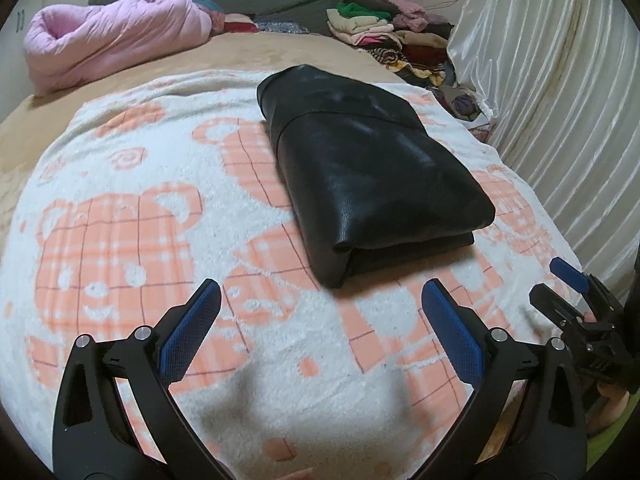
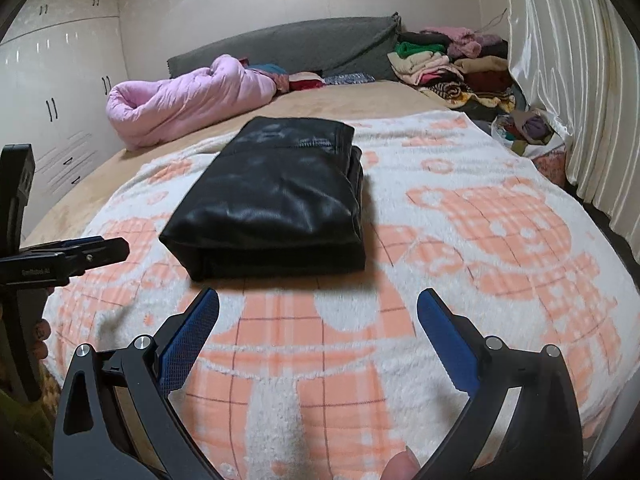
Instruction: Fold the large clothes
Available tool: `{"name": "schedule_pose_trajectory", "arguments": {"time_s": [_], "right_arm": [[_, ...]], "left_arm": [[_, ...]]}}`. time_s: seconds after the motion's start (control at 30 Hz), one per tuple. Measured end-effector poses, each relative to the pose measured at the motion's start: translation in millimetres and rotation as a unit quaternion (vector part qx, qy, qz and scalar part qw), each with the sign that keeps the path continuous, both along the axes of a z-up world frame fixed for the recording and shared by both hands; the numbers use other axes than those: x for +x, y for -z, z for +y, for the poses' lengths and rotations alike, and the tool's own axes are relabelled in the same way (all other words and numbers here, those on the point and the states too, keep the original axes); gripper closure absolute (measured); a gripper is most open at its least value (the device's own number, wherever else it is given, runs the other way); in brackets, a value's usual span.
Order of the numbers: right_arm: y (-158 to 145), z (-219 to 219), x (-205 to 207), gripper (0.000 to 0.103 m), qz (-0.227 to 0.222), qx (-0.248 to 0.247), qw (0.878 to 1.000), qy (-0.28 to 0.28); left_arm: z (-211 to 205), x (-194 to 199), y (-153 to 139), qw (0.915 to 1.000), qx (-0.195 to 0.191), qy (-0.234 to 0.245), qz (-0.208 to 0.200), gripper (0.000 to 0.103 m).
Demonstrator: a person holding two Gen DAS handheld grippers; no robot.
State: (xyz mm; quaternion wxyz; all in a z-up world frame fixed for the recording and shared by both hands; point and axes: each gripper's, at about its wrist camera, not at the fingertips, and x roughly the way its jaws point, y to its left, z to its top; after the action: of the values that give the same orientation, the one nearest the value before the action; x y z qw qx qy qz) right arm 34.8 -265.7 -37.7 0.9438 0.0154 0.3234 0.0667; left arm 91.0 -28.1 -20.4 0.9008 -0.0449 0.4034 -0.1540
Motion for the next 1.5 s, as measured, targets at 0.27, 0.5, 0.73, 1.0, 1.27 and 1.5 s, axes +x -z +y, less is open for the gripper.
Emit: {"name": "schedule_pose_trajectory", "arguments": {"time_s": [0.27,0.5,0.73,1.0,1.27,1.5], "right_arm": [[-1.2,1.2,-0.8,0.004,-0.006,-0.004,1.000,0.000],[-1.8,1.2,0.1,0.004,-0.005,-0.004,1.000,0.000],[-1.9,0.3,0.7,0.004,-0.004,-0.004,1.000,-0.001],[-1.0,-0.6,2.3,0.004,-0.001,-0.003,1.000,-0.003],[-0.5,-0.4,2.6,0.004,0.002,-0.004,1.000,-0.008],[-0.4,-1.1,3.0,0.004,0.002,-0.004,1.000,-0.008]], "left_arm": [[0.7,-0.8,2.0,1.0000,0.003,-0.002,0.001,0.009],[1.4,-1.4,1.4,1.0000,0.005,-0.003,0.001,0.009],[3.0,-2.9,0.1,0.9999,0.008,-0.007,0.000,0.009],[3.7,-1.7,-1.0,0.9998,0.015,-0.013,0.000,0.009],[3.2,-2.0,-1.1,0.9997,0.019,-0.014,-0.002,0.009],[3.8,-1.6,-1.2,0.9997,0.019,-0.015,-0.002,0.009]]}}
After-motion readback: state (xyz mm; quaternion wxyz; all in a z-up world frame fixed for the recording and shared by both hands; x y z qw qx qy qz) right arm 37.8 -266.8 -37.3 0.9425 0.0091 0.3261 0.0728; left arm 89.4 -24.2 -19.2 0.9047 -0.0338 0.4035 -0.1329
